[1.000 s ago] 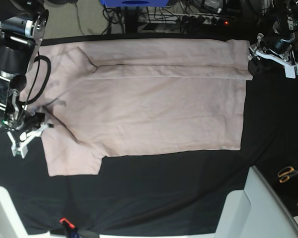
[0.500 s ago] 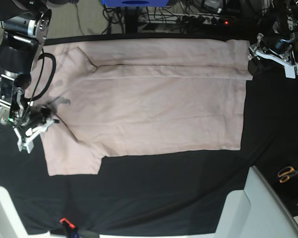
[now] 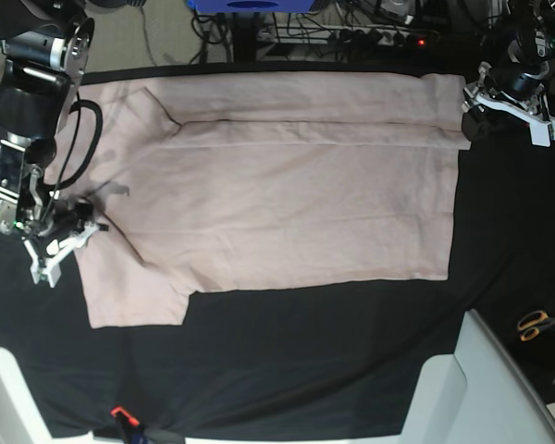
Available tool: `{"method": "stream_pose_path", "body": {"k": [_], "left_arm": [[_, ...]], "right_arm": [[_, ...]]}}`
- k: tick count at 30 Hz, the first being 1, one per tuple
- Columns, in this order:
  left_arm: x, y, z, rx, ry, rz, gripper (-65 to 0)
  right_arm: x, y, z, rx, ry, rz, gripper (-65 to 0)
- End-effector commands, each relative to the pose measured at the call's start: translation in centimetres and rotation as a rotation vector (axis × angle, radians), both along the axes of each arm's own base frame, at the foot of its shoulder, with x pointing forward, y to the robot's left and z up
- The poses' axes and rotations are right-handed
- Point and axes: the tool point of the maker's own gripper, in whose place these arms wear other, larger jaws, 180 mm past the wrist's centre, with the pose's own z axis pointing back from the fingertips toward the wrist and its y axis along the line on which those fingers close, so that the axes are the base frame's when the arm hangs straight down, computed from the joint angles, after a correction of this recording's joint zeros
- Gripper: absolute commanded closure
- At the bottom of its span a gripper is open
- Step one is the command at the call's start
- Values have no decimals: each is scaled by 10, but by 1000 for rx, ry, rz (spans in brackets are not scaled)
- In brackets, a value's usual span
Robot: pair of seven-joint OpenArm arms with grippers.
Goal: Fold the T-shirt properly
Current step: 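Pinch the shirt fabric at the sleeve with the right gripper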
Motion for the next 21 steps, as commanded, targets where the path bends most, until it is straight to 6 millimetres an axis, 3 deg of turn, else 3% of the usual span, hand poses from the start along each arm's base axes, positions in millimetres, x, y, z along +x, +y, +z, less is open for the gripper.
{"method": "stream_pose_path", "body": {"k": [1, 18, 21], "left_arm": [[5, 5, 10, 15, -34, -2, -311], [6, 5, 10, 15, -36, -2, -311], [6, 5, 10, 15, -36, -2, -311]], "right_arm": [[20, -9, 19, -21, -62, -4, -237], [22, -10, 21, -25, -62, -4, -236], [22, -10, 21, -25, -61, -3, -171]]}}
